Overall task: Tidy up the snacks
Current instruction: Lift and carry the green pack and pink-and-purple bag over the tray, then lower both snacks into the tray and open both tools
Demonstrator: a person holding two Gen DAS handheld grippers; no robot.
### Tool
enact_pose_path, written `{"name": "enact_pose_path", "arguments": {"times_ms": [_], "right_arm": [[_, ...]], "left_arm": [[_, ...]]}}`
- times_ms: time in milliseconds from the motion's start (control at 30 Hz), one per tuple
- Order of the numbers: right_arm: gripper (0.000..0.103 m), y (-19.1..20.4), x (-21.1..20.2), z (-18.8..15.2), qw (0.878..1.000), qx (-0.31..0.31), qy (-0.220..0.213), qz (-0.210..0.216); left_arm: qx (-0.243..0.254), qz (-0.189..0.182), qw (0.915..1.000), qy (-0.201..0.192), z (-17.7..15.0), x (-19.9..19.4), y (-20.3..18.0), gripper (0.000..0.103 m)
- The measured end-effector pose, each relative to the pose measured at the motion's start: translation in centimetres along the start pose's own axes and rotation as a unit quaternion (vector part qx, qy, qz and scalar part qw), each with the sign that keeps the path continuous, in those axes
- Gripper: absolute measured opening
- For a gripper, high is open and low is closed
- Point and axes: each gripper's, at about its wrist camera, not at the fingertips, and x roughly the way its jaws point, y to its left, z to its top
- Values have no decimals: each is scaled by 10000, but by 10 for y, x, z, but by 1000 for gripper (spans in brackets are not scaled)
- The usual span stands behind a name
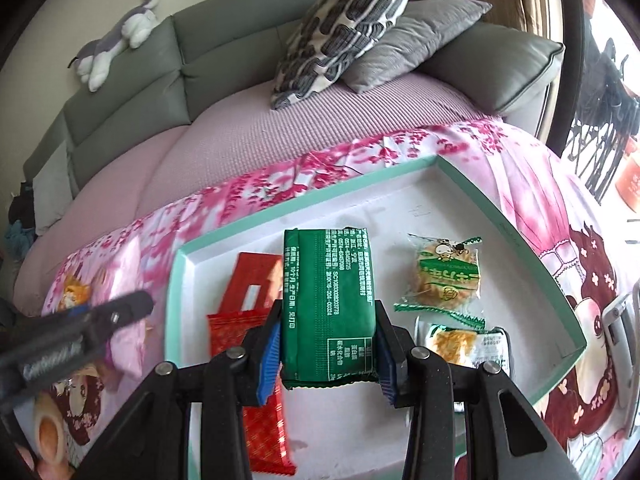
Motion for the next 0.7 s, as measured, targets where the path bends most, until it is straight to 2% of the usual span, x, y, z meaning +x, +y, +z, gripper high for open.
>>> {"name": "enact_pose_path", "arguments": {"times_ms": [267, 433, 633, 700], "right_arm": [[42, -17, 16, 9, 10000, 57, 39, -36], [42, -23, 25, 14, 9999, 85, 53, -38], [42, -30, 30, 16, 9999, 108, 62, -66], [42, -32, 31, 15, 9998, 141, 84, -63]], "left_arm": [[28, 117, 9997, 191, 22, 40, -15, 40], [52, 157, 9995, 284, 23, 59, -22, 40], [55, -26, 9989, 467, 17, 74, -30, 40], [123, 49, 9991, 406, 15, 75, -34, 40]]}}
